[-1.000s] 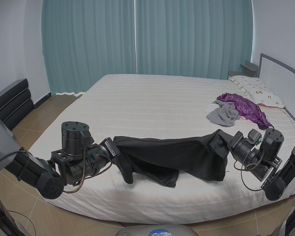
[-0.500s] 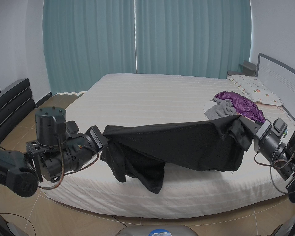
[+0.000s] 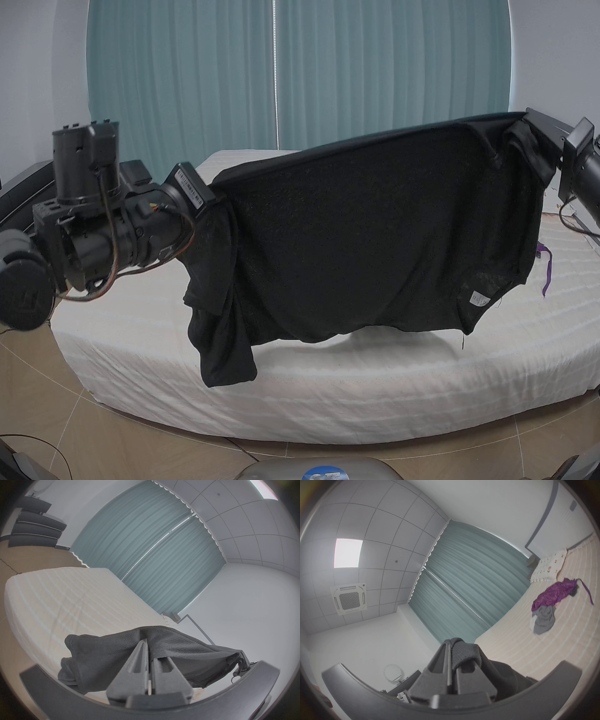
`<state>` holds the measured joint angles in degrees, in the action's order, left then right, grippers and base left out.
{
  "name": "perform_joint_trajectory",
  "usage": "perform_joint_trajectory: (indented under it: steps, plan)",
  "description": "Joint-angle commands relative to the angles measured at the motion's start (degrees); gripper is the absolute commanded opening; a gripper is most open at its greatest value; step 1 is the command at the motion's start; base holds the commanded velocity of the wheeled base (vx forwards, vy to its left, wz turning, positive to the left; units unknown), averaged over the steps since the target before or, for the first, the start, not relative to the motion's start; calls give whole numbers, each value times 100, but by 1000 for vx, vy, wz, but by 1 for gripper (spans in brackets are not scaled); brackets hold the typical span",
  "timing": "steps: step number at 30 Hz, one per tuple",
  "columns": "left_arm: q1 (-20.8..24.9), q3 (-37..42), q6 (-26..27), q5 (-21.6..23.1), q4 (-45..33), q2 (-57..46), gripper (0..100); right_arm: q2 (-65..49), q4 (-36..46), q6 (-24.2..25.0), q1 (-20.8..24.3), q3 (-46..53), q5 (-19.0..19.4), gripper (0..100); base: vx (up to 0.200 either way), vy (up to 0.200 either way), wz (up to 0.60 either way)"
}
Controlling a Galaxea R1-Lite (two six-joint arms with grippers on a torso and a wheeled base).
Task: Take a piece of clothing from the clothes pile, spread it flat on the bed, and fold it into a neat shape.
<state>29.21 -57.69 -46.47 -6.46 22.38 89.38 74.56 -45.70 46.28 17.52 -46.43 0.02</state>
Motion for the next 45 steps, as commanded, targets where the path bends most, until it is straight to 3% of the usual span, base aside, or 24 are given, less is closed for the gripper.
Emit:
perform_joint_trajectory:
  steps: [1, 14, 20, 25, 30, 38, 39, 40, 41, 45]
  plan:
    - [-126, -1069, 24, -22, -287, 1099, 0, 955, 290, -233, -407, -946, -38, 0, 200, 0, 0]
    - [-293, -2177, 15, 75, -287, 2523, 0, 2783, 202, -312, -504, -1843, -249, 0, 200, 0, 0]
    - [-521, -2889, 15, 145, -287, 3718, 0, 3856, 123, -295, -521, -2115, -266, 0, 200, 0, 0]
    - [-530, -3108, 6, 145, -269, 4342, 0, 4585, -396, -303, -530, -2080, -319, 0, 0, 0, 0]
    - [-530, -3486, -29, 128, -234, 4861, 0, 5244, -624, -295, -530, -2203, -556, 0, 0, 0, 0]
    - [-513, -3864, -38, 110, -217, 5379, 0, 6018, -835, -295, -548, -2537, -591, 0, 0, 0, 0]
    - [-521, -3926, -46, 101, -217, 5450, 100, 6106, -844, -286, -548, -2616, -600, 0, 0, 0, 0]
    - [-521, -3952, -46, 101, -217, 5476, 100, 6150, -853, -286, -556, -2660, -600, 0, 0, 0, 0]
    - [-530, -4040, -73, 101, -217, 5581, 100, 6290, -844, -286, -574, -2792, -600, 100, 0, 0, 0]
    - [-530, -4286, -64, 66, -208, 5951, 100, 6809, -905, -286, -583, -3021, -583, 100, 0, 0, 0]
